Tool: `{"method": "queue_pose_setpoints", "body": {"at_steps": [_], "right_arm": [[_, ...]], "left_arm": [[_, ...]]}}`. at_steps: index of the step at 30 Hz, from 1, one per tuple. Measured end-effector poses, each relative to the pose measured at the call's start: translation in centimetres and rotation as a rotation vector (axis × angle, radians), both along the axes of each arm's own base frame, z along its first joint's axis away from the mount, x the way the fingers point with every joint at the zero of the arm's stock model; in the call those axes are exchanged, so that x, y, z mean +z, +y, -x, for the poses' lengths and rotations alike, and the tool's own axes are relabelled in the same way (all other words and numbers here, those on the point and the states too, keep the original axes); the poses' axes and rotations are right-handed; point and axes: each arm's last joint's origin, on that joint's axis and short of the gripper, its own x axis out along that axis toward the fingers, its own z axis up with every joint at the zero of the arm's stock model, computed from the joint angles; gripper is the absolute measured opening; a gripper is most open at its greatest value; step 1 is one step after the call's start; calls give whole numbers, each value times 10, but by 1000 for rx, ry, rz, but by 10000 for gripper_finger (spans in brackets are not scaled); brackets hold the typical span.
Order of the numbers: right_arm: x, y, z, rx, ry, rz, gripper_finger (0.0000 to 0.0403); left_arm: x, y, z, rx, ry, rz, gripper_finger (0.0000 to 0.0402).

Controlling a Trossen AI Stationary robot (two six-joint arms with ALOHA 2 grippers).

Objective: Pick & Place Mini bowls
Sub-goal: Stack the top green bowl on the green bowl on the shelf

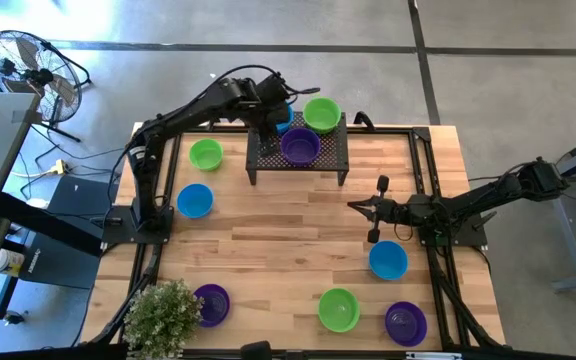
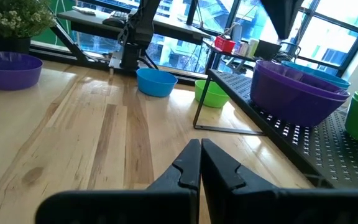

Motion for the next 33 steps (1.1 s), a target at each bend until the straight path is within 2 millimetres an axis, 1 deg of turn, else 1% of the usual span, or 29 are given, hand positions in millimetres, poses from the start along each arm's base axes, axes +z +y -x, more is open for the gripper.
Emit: {"method": "queue_pose_setpoints", "body": {"at_steps": [3, 10, 16, 21, 29, 33], "right_arm": [[-1, 0, 0, 5, 8, -13, 0], [-6, 0, 1, 4, 55, -47, 0], [-8, 1, 1, 17, 61, -81, 0], [-8, 2, 1, 44, 64, -84, 0], [-8, 6, 1, 44, 64, -72, 0], [-8, 8, 2, 40, 65, -63, 0]], "left_arm": [[4, -2, -2, -16, -46, 0, 0], [3, -3, -4, -20, -44, -1, 0], [4, -5, -7, -7, -73, -8, 0], [6, -10, -12, -2, -81, -56, 0], [9, -17, -21, -19, -135, -81, 0], [7, -19, -22, -16, -147, -82, 0]]}}
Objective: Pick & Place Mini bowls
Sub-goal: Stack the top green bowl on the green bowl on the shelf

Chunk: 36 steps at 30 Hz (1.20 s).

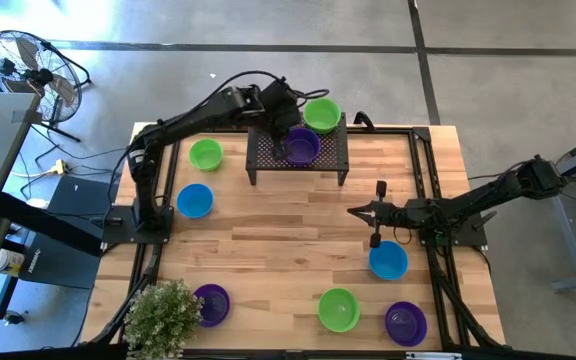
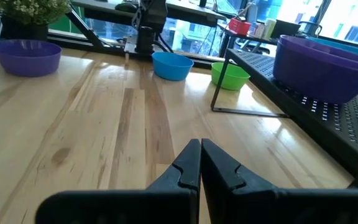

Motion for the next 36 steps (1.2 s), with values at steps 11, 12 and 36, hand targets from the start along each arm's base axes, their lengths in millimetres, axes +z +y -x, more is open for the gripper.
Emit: {"method": "queue_pose_setpoints", "body": {"at_steps": [11, 12, 36], "right_arm": [[0, 0, 0, 3, -2, -9, 0], [0, 0, 0, 3, -2, -10, 0], [15, -9, -3, 19, -139, 85, 0]], "left_arm": [[-48, -36, 50, 51, -193, -13, 0], [-50, -41, 59, 63, -208, -6, 0], [-116, -126, 166, 281, -170, 31, 0]]}}
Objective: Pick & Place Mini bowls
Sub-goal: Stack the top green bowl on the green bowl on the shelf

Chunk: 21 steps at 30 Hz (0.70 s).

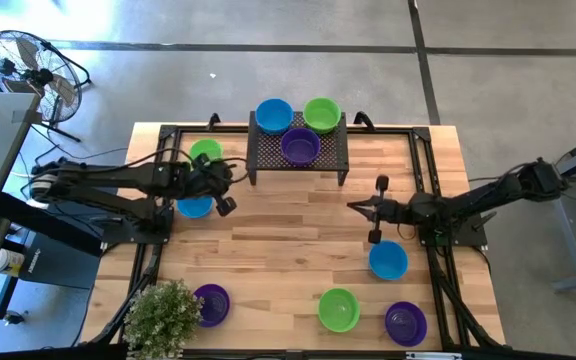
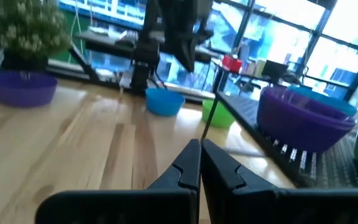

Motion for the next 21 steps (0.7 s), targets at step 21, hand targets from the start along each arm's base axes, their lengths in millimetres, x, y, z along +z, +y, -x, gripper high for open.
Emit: {"method": "queue_pose_setpoints", "body": {"at_steps": [21], "right_arm": [[5, -31, 0, -88, -52, 3, 0]], "left_arm": [[-41, 107, 41, 203, 171, 239, 46]]}}
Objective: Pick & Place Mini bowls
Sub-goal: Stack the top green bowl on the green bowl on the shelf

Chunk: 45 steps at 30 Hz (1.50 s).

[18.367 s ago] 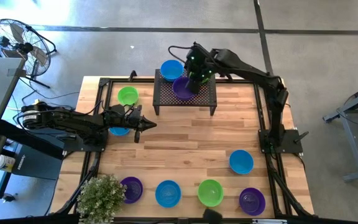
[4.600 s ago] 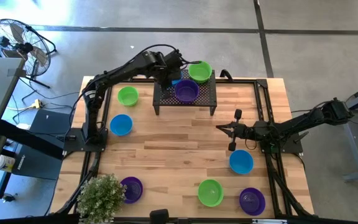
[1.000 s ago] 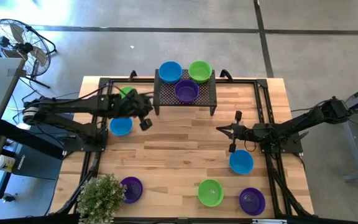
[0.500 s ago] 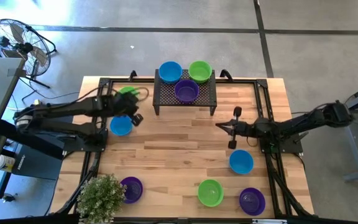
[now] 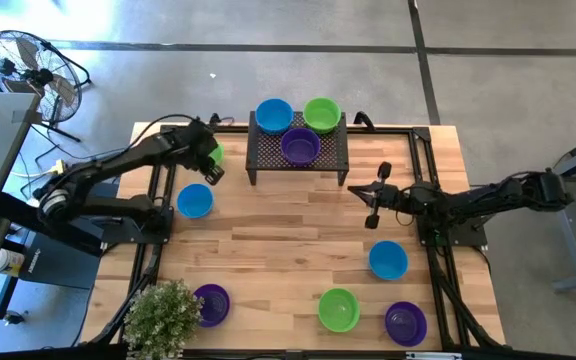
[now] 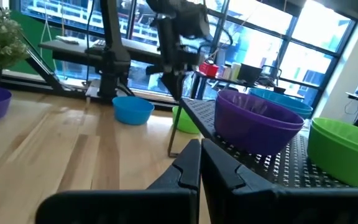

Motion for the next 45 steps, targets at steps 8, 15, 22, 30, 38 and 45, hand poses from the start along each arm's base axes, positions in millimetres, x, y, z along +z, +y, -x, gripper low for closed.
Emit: {"method": "queue_pose_setpoints", "body": {"at_steps": [8, 15, 22, 30, 38, 45], "right_arm": [[0, -5, 1, -9, -6, -2, 0], [0, -6, 1, -11, -5, -2, 0], [0, -6, 1, -10, -6, -4, 0], [0, -6, 1, -9, -7, -6, 0], [0, -6, 1, -10, -7, -6, 0], [0, -6, 1, -10, -7, -6, 0]], "left_arm": [[-24, 14, -11, -10, 172, -29, 156], [-32, 19, -15, -22, 212, -38, 177], [-31, 22, -16, -8, 230, -94, 177], [-38, 24, -20, -46, 242, -66, 177], [-58, 31, -26, -51, 334, -50, 176], [-62, 32, -26, -64, 357, -47, 103]]}}
